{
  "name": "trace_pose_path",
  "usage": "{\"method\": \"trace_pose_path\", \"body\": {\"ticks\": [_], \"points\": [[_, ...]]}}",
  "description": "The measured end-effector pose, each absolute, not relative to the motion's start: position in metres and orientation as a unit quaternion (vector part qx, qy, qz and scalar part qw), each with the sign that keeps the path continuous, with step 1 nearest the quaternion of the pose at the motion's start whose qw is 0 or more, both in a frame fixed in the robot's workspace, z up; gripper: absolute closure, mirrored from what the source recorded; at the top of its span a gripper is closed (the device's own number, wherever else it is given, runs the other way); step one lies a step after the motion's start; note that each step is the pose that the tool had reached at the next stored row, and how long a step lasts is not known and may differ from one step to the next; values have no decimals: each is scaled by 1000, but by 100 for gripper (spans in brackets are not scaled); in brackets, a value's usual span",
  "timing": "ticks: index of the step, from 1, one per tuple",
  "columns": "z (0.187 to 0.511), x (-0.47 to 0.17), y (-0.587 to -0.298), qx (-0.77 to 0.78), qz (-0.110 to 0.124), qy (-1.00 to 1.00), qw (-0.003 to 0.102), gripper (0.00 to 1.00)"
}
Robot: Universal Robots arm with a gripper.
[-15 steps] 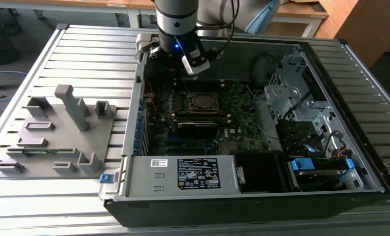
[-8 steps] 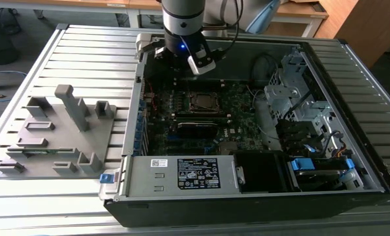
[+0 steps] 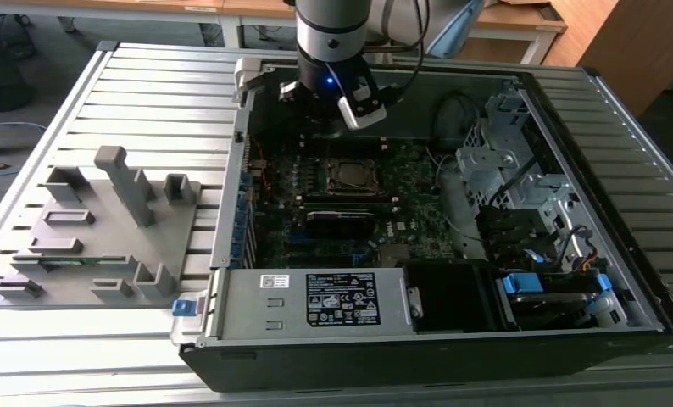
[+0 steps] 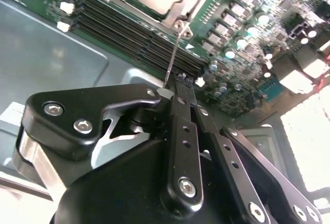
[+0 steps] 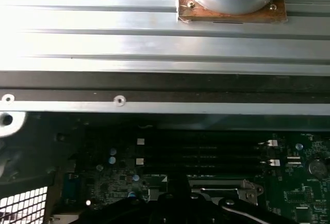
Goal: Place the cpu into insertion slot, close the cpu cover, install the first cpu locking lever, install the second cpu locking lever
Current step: 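Install the first cpu locking lever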
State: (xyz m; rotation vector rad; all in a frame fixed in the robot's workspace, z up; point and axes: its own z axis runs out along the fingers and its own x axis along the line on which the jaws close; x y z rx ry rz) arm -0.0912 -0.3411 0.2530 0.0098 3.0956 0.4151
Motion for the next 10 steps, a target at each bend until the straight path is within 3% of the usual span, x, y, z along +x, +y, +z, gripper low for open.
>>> {"method": "trace_pose_path", "body": {"ticks": [10], "points": [[253,-75,-341,3,133,991,9,89]]}}
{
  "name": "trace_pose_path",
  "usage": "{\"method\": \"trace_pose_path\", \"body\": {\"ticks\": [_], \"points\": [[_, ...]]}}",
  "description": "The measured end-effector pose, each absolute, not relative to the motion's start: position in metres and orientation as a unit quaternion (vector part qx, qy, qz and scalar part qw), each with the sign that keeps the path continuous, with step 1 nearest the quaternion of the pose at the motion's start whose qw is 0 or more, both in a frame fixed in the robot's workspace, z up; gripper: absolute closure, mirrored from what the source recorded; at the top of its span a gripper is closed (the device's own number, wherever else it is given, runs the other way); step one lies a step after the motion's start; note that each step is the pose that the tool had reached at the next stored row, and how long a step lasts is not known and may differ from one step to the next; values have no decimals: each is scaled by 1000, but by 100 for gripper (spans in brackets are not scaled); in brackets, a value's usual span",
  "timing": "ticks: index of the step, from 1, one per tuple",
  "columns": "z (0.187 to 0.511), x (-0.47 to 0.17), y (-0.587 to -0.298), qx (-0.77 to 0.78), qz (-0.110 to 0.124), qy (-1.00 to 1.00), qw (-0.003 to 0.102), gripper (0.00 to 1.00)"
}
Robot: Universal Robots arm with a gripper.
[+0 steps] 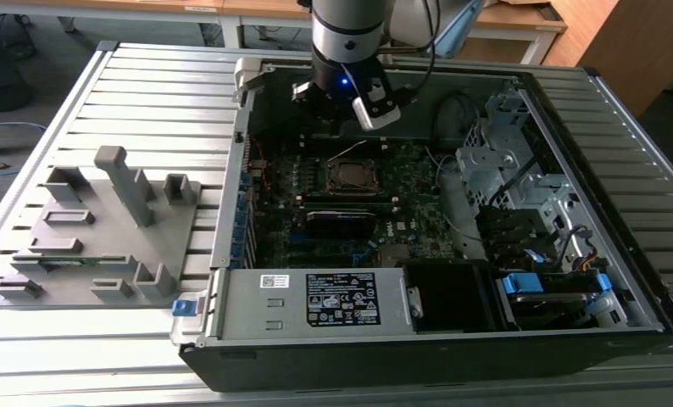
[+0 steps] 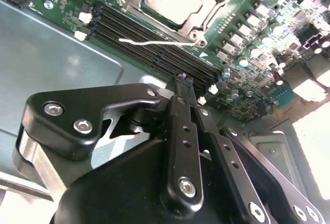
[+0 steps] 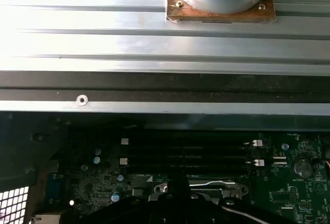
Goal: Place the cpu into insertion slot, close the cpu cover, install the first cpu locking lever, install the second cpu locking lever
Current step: 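Install the first cpu locking lever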
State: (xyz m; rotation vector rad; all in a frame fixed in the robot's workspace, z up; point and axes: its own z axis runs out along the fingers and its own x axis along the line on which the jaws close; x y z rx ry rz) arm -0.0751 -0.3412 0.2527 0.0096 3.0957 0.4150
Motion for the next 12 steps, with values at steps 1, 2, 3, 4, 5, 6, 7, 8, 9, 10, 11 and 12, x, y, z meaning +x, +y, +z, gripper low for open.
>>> {"method": "trace_pose_path", "body": {"ticks": [1,2,3,4,5,6,7,8,9,10,11,12], "points": [[253,-75,-341,3,133,991,9,89],[253,-75,-341,3,133,991,9,89],[253,-75,-341,3,133,991,9,89],[253,-75,-341,3,133,991,9,89],[253,-74,-341,3,133,991,9,89],[253,-74,-341,3,133,991,9,89],[253,-74,-341,3,133,991,9,89],[252,-74,-341,3,133,991,9,89],[252,-74,-341,3,133,991,9,89],[252,-74,-341,3,133,991,9,89],[251,-74,-341,3,133,991,9,89],[251,-74,-341,3,133,991,9,89]]}}
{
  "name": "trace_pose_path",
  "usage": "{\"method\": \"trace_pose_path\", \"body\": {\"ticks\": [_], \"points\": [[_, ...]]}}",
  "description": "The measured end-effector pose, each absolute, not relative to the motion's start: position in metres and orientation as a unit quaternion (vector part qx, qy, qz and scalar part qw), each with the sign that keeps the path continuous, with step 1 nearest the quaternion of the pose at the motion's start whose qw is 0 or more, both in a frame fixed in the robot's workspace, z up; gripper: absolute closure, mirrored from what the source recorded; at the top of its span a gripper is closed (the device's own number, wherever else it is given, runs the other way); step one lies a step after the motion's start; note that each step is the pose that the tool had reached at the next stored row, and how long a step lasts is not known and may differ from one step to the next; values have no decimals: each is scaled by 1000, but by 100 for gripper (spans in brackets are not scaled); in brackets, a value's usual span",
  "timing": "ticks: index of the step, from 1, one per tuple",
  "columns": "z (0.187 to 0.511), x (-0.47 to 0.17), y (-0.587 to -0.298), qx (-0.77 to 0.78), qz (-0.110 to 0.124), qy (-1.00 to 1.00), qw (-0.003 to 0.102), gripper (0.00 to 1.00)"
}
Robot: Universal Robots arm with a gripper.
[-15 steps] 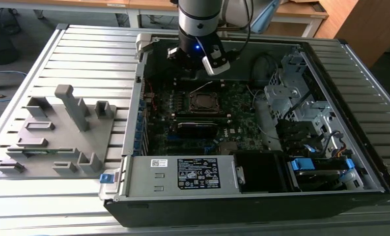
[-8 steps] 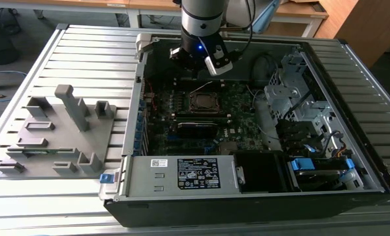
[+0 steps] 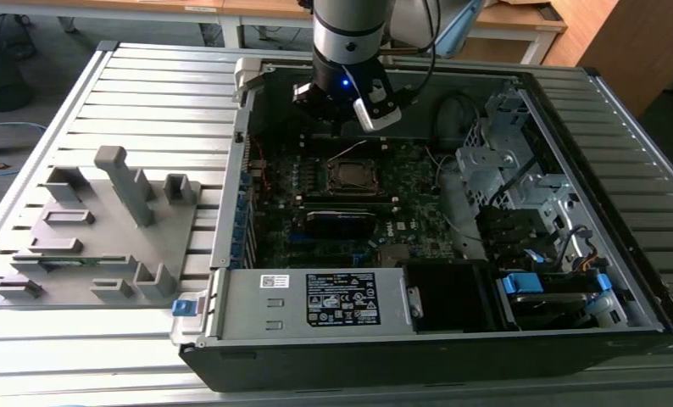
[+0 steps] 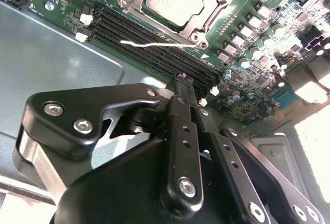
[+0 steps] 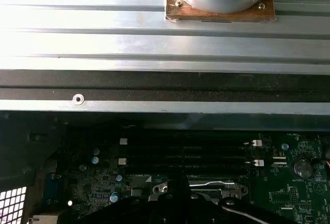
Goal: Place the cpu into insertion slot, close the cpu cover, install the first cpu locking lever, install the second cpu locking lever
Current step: 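Install the first cpu locking lever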
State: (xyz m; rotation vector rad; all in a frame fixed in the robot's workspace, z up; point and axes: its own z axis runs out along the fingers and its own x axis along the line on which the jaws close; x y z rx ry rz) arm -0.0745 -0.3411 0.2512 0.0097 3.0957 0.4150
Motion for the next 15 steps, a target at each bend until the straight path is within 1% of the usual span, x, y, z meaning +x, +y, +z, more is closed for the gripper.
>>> {"method": "trace_pose_path", "body": {"ticks": [15], "points": [[251,-68,-341,3,133,991,9,89]]}}
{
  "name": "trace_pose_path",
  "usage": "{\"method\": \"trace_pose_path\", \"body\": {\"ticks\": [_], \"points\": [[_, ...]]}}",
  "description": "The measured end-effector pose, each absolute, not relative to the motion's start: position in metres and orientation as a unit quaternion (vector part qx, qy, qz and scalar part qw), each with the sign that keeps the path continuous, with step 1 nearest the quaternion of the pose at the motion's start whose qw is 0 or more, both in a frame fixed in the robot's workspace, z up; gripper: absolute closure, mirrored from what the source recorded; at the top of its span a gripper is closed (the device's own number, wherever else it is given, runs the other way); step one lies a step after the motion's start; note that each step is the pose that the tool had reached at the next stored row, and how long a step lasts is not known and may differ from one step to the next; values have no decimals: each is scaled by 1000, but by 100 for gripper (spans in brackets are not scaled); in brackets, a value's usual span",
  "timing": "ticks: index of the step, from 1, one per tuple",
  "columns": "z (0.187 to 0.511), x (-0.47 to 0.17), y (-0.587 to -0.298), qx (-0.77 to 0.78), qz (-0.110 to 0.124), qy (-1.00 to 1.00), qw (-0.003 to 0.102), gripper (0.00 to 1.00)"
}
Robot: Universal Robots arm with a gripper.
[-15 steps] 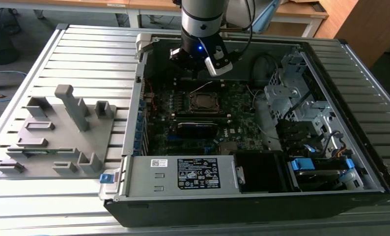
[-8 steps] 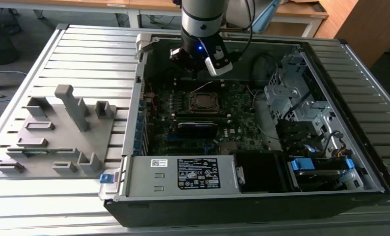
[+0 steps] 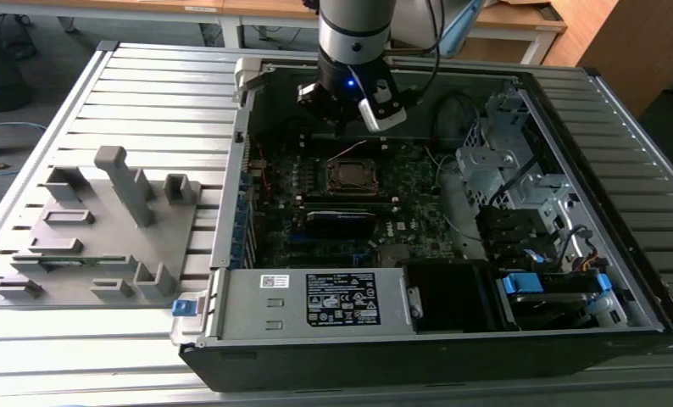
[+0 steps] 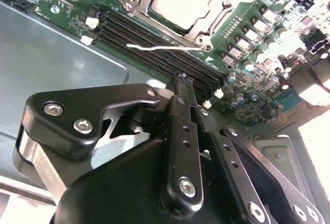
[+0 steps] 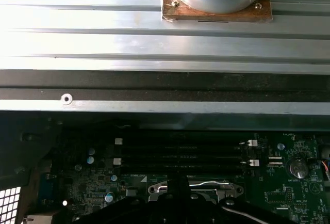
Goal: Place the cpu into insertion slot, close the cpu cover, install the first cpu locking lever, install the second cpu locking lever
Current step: 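Install the first cpu locking lever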
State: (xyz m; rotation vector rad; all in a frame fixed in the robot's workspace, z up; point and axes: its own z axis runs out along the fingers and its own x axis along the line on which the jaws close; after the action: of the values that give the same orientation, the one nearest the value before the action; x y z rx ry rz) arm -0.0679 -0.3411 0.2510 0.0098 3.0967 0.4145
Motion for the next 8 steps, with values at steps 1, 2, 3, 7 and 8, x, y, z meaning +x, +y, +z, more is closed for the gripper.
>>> {"method": "trace_pose_path", "body": {"ticks": [1,2,3,7,8], "points": [[251,-66,-341,3,132,991,9,89],[251,-65,-341,3,132,991,9,89],[251,-63,-341,3,132,991,9,89],[249,-61,-341,3,128,992,9,89],[248,-61,-341,3,127,992,9,89]]}}
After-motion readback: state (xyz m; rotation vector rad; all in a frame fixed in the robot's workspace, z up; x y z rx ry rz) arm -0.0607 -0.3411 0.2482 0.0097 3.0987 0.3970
